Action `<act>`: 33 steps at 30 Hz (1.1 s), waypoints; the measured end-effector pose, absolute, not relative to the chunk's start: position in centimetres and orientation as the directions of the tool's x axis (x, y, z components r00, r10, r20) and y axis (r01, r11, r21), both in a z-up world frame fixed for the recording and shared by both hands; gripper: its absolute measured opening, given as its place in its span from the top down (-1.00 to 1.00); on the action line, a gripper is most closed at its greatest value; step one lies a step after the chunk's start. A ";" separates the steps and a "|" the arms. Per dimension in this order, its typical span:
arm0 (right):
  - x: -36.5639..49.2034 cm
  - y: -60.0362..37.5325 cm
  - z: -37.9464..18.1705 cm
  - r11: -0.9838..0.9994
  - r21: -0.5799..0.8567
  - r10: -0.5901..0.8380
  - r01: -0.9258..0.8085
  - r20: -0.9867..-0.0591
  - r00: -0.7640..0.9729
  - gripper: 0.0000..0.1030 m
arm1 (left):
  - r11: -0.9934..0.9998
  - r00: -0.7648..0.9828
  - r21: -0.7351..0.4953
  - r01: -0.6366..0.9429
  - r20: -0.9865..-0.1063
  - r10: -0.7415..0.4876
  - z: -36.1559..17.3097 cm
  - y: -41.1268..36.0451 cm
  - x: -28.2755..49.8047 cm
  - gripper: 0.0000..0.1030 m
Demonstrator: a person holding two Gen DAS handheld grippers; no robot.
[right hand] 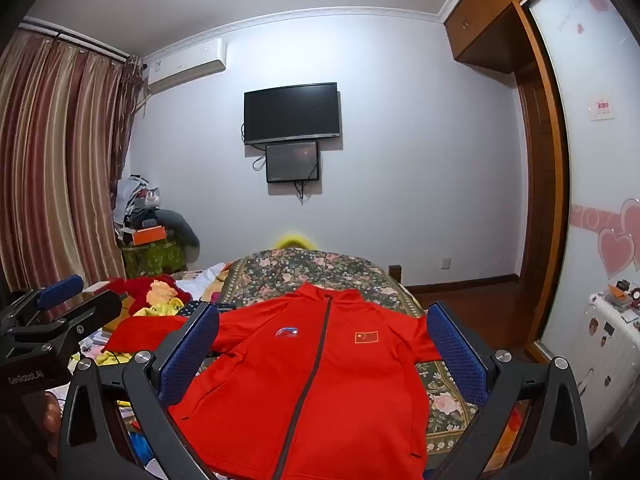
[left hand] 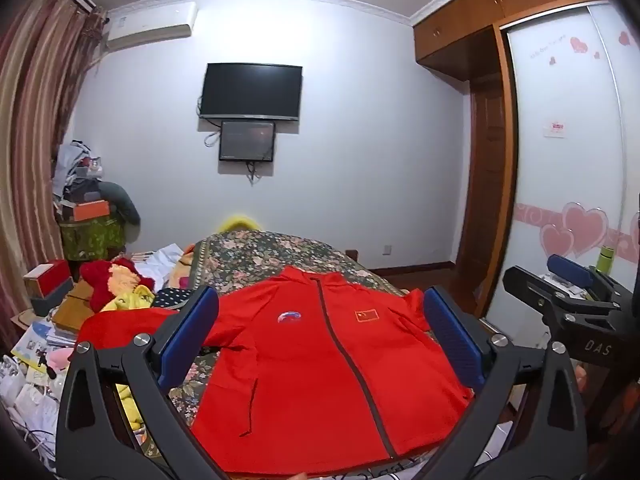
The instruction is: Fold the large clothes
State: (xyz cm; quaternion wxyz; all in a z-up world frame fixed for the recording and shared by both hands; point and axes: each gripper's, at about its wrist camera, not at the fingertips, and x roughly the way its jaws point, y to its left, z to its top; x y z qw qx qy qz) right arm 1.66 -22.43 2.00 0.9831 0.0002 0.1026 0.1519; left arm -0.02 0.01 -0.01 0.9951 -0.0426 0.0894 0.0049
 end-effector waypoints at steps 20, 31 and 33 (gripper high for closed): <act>1.7 -22.6 1.9 0.954 0.028 0.299 -0.300 -0.207 0.932 -1.00 | 0.997 0.976 -0.066 -0.032 -0.218 0.017 -0.2 0.1 0.6 -1.00; 2.4 -22.0 1.7 0.952 0.036 0.305 -0.304 -0.210 0.929 -1.00 | 0.998 0.975 -0.058 -0.036 -0.221 0.022 -0.3 0.2 0.8 -1.00; 2.4 -22.0 1.7 0.951 0.036 0.308 -0.307 -0.210 0.928 -1.00 | 0.998 0.975 -0.057 -0.040 -0.220 0.026 -0.3 0.3 0.9 -1.00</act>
